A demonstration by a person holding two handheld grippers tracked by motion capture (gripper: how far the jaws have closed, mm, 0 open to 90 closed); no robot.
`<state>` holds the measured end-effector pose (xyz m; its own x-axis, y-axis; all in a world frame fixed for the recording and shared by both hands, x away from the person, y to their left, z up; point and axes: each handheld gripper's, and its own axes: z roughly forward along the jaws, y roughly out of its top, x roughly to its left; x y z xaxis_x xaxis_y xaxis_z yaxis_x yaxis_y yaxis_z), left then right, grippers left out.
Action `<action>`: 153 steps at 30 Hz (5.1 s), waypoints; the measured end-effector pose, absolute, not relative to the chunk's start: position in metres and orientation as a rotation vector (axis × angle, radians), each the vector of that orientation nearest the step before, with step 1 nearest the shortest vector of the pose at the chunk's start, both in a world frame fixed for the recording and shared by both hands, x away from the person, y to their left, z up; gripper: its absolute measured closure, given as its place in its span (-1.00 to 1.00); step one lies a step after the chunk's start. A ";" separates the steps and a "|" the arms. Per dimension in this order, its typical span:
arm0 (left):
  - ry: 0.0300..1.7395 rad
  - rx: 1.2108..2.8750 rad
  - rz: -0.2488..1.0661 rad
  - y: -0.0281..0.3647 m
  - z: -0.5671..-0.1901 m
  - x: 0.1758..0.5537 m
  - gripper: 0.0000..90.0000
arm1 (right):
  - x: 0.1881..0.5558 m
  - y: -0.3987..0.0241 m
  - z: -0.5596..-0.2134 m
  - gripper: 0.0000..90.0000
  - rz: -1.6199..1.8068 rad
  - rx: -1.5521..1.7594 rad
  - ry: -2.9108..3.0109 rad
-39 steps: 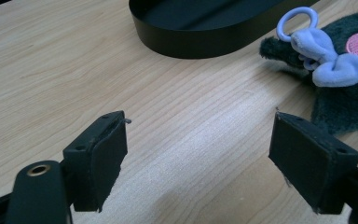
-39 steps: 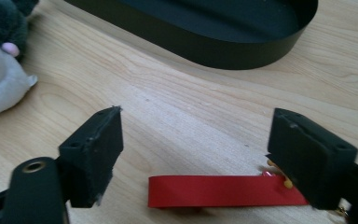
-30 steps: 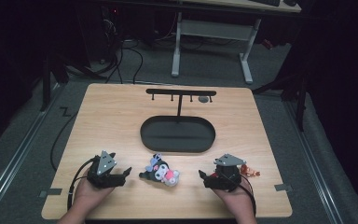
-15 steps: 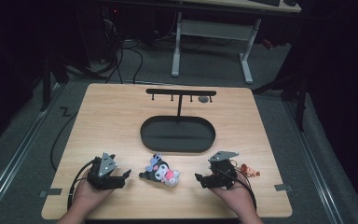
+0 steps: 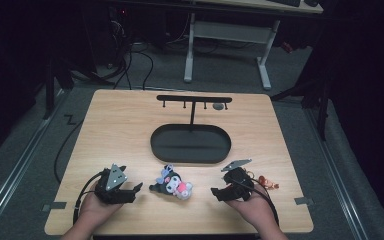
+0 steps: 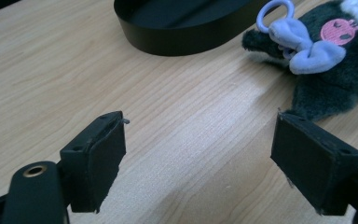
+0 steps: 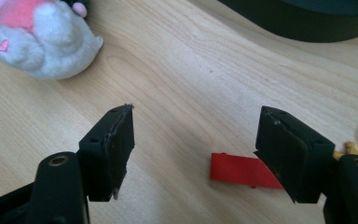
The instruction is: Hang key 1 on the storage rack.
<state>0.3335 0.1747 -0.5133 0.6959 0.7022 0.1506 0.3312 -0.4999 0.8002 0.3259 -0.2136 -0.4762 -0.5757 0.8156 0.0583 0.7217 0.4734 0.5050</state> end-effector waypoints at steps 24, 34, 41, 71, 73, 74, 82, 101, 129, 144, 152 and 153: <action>0.773 2.129 0.581 0.175 -0.513 0.335 -0.59 | 0.320 -0.242 -0.455 -0.14 0.497 1.378 2.645; 0.772 2.136 0.581 0.174 -0.514 0.334 -0.59 | 0.312 -0.291 -0.447 -0.11 0.392 1.449 2.561; 0.773 2.141 0.579 0.174 -0.514 0.335 -0.59 | 0.311 -0.315 -0.448 -0.07 0.319 1.489 2.519; 0.759 2.173 0.563 0.173 -0.517 0.334 -0.58 | 0.343 -0.340 -0.481 -0.14 0.220 1.551 2.512; 0.759 2.174 0.561 0.173 -0.517 0.334 -0.58 | 0.345 -0.338 -0.482 -0.17 0.219 1.552 2.503; 0.759 2.174 0.561 0.173 -0.517 0.334 -0.58 | 0.346 -0.339 -0.482 -0.16 0.212 1.542 2.508; 0.757 2.176 0.557 0.173 -0.518 0.334 -0.58 | 0.348 -0.336 -0.483 -0.15 0.184 1.481 2.506; 0.762 2.181 0.548 0.174 -0.518 0.334 -0.58 | 0.349 -0.334 -0.469 -0.06 0.279 1.515 2.511; 0.753 2.193 0.533 0.172 -0.519 0.333 -0.58 | 0.340 -0.328 -0.484 -0.13 0.196 1.454 2.541; 0.753 2.193 0.526 0.172 -0.519 0.333 -0.57 | 0.337 -0.321 -0.479 0.04 0.217 1.420 2.523; 0.754 2.191 0.528 0.172 -0.519 0.334 -0.57 | 0.340 -0.322 -0.486 0.04 0.204 1.456 2.509; 0.755 2.193 0.525 0.172 -0.519 0.334 -0.57 | 0.340 -0.321 -0.486 0.04 0.199 1.454 2.511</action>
